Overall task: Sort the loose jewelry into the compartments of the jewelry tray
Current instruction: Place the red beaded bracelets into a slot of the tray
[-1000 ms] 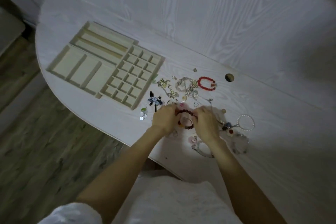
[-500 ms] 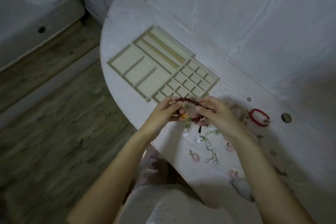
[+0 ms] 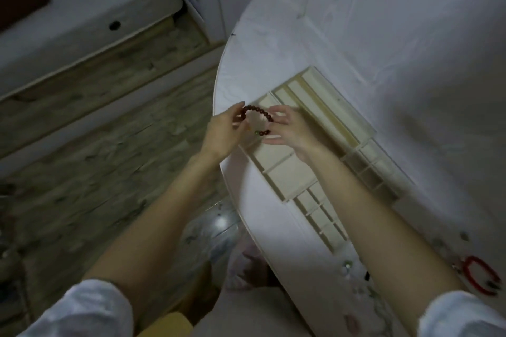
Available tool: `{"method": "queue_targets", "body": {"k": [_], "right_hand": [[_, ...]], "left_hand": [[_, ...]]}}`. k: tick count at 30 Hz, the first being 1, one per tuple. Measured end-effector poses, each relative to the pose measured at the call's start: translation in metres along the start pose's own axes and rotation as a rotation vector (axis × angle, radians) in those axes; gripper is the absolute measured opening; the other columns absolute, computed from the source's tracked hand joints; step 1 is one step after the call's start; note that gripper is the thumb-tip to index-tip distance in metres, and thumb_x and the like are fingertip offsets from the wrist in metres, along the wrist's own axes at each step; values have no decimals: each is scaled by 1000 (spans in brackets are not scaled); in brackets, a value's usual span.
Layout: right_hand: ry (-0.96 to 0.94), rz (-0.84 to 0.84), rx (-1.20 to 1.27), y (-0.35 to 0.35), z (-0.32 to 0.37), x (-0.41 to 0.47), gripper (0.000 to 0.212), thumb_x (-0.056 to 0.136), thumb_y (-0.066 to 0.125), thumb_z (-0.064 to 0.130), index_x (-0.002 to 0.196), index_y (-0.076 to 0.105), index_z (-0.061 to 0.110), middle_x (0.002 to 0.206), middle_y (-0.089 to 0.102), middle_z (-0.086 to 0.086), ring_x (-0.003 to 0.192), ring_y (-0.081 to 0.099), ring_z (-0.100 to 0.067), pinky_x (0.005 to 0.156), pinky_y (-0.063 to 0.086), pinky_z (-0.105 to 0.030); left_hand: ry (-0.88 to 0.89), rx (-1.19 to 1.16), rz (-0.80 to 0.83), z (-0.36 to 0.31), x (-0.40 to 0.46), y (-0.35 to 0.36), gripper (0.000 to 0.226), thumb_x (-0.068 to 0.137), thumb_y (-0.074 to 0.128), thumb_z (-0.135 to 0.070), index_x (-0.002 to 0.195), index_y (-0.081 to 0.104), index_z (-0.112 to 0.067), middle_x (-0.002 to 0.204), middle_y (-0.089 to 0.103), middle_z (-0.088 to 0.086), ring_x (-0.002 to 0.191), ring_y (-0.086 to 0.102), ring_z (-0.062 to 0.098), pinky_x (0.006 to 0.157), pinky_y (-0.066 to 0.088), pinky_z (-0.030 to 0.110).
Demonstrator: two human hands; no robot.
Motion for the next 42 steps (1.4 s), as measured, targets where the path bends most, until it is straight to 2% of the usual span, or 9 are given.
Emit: {"method": "queue_targets", "body": {"k": [3,5,8,12,15,20,27,35,42], "right_hand": [[-25,-16,-309,0,4,12,38,93,53,3,130,48,9,133,48,-14,105,55,-20,75,54,-27],[-179,-94,-676,-6,17,15,33,94,50,8,127,54,11,129,54,-7,99,55,-16,79,46,-22],[-422,-132,-1098,-4,25,20,32,94,47,12,124,58,16,127,56,-3,112,47,-23,94,38,-31],[-494,-66,-1406,13,10,34,33,96,43,24,125,59,21,136,50,-1,121,32,-26,95,20,-34],[-485,-43,-1412,20,4,36,33,96,42,28,122,62,24,137,50,1,121,31,-24,88,15,-32],[-561,-44,-1293,29,6,33,27,95,47,22,114,65,19,112,67,3,113,40,-24,86,18,-30],[-460,-121,-1357,41,9,52,28,96,47,29,119,59,18,112,66,-2,109,47,-25,96,26,-33],[-455,-256,-1357,40,11,59,20,92,50,18,105,65,15,101,67,-4,100,57,-22,91,31,-31],[-541,-280,-1240,31,19,37,24,93,52,24,112,64,14,109,66,-6,106,53,-25,91,29,-36]], "left_hand": [[195,395,-24,2,10,-10,33,93,54,-10,125,60,-7,124,61,14,113,54,34,92,42,39],[329,519,15,9,12,-10,36,88,55,-9,123,63,-12,126,61,10,112,52,35,89,45,43],[527,635,138,21,7,4,39,85,46,-25,118,66,-17,127,61,5,117,51,32,92,43,48],[538,733,312,29,4,27,56,96,17,-46,138,50,-30,147,42,-11,142,23,18,114,1,51],[527,807,334,31,8,32,67,94,2,-51,140,46,-32,148,39,-14,146,13,15,112,-16,52],[637,763,149,30,3,8,47,99,28,-39,105,71,-22,116,66,-8,132,36,18,111,-1,59],[633,704,113,39,0,-1,42,99,32,-38,113,67,-20,122,63,-6,130,38,16,113,2,56],[710,678,125,39,-4,13,45,97,31,-37,113,68,-17,112,68,-2,124,49,20,111,8,54],[661,637,113,36,-6,11,41,95,35,-34,111,69,-18,113,67,0,120,54,22,111,11,52]]}}
Point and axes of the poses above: each hand's wrist, its own x-axis towards the middle knuckle, its own y-axis out of the palm, z = x × y, the point moved 8 cm from there along x, towards the middle knuckle
